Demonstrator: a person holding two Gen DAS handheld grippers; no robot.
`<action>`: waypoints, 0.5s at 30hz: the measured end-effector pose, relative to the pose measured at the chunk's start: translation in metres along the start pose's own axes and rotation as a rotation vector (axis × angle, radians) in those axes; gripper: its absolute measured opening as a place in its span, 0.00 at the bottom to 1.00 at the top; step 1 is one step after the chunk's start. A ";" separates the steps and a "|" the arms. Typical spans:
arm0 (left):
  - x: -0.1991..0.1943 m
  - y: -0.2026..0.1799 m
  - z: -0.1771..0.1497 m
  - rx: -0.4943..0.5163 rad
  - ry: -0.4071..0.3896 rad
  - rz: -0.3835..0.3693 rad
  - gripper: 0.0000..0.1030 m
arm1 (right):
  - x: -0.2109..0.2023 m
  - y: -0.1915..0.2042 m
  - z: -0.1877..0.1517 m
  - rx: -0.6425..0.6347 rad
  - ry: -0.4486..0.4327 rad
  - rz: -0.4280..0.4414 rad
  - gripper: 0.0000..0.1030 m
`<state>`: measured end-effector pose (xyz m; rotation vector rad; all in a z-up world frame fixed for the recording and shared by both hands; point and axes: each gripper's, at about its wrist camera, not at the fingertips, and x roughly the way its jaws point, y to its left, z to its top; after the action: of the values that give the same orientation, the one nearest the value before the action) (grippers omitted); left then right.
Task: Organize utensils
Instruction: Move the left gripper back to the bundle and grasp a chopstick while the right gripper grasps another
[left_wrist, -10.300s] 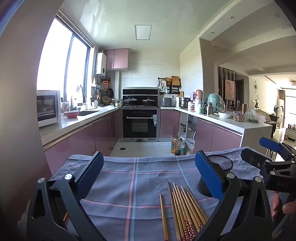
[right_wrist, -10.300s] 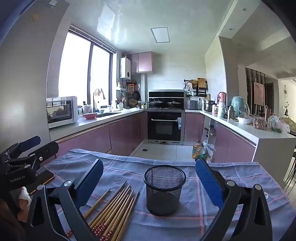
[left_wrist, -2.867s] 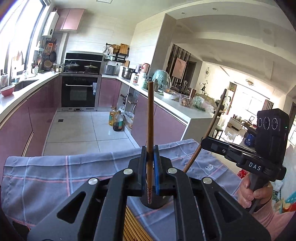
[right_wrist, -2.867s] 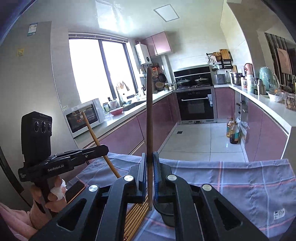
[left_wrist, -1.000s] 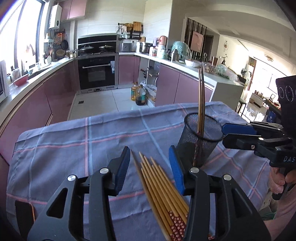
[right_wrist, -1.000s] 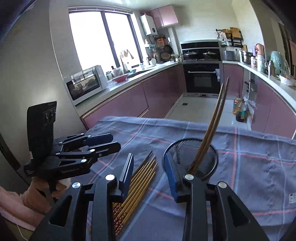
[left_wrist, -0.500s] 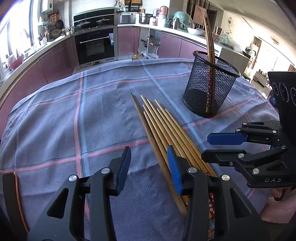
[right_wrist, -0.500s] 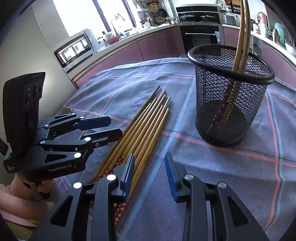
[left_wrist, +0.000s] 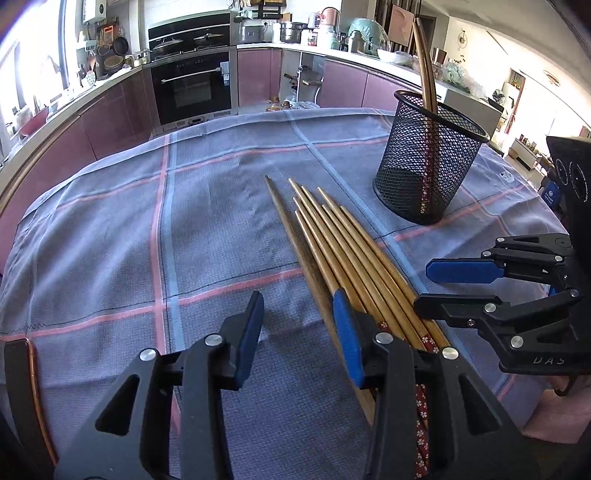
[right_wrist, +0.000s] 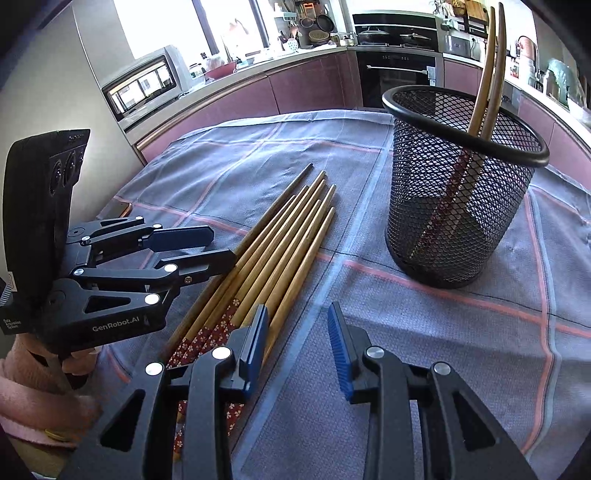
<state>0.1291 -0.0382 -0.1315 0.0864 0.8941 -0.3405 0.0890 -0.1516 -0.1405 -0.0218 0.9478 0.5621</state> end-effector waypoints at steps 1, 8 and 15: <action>0.000 0.000 0.000 0.003 0.001 -0.001 0.36 | 0.000 -0.001 0.000 0.000 0.002 -0.008 0.26; 0.003 -0.001 0.002 0.008 0.011 0.003 0.35 | 0.005 -0.002 0.005 -0.003 0.006 -0.041 0.19; 0.018 0.003 0.016 -0.012 0.027 0.014 0.33 | 0.013 -0.003 0.012 0.017 -0.003 -0.040 0.19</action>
<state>0.1525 -0.0429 -0.1361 0.0858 0.9216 -0.3215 0.1057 -0.1454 -0.1437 -0.0245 0.9470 0.5173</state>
